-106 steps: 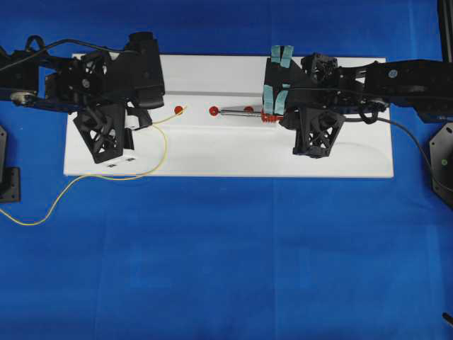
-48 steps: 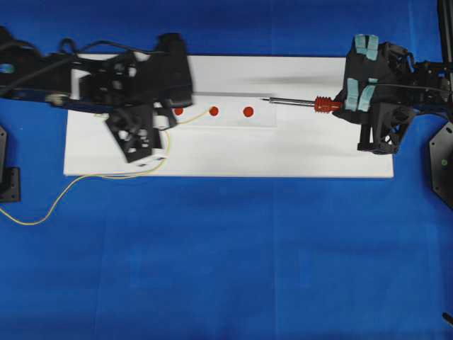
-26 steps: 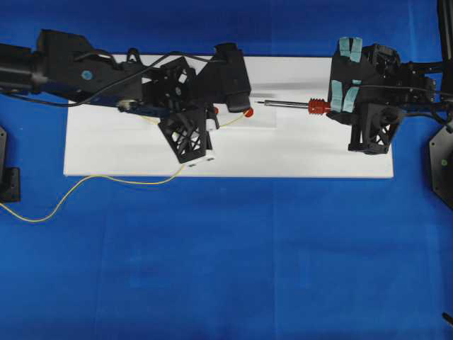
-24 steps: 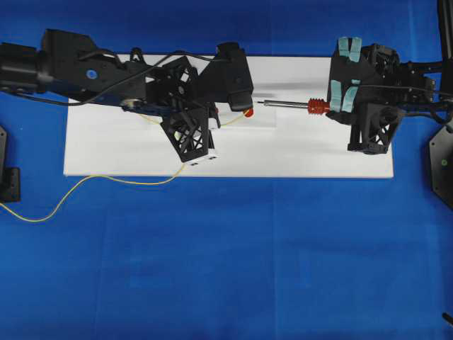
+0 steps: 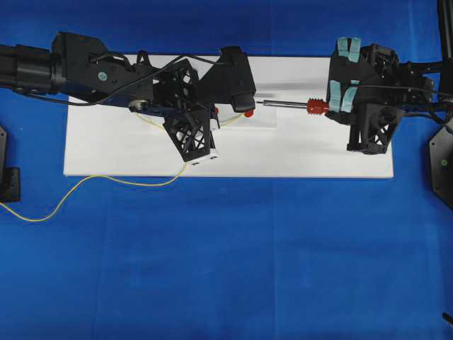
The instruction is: Touch the tip of the soldering iron to the tip of the solder at the mark.
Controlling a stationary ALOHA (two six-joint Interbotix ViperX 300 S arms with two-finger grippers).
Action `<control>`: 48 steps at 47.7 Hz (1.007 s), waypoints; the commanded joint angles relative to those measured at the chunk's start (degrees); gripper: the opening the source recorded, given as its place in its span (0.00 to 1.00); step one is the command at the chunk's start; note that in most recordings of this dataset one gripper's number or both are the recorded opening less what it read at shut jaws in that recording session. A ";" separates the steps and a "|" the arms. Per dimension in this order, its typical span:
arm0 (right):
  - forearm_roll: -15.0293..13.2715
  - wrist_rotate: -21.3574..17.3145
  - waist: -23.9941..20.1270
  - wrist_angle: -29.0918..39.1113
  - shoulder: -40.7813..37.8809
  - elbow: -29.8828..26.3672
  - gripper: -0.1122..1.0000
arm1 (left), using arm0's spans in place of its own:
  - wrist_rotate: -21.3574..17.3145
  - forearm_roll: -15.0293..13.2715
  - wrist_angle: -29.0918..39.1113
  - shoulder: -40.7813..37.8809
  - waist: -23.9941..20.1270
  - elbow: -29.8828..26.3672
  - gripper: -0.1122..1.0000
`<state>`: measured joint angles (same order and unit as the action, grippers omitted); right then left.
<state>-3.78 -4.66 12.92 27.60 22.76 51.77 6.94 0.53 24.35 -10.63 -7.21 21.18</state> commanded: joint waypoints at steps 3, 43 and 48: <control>-0.09 0.09 0.09 -0.62 -0.62 -1.76 0.16 | 0.00 0.09 -0.18 0.88 0.00 -0.79 0.12; -0.09 0.09 -0.18 -1.23 -8.44 -3.87 0.16 | 0.00 0.09 0.44 0.79 0.00 -1.05 0.12; -0.09 0.09 -0.18 -1.23 -8.44 -3.87 0.16 | -0.09 0.09 0.35 0.79 0.00 -1.23 0.12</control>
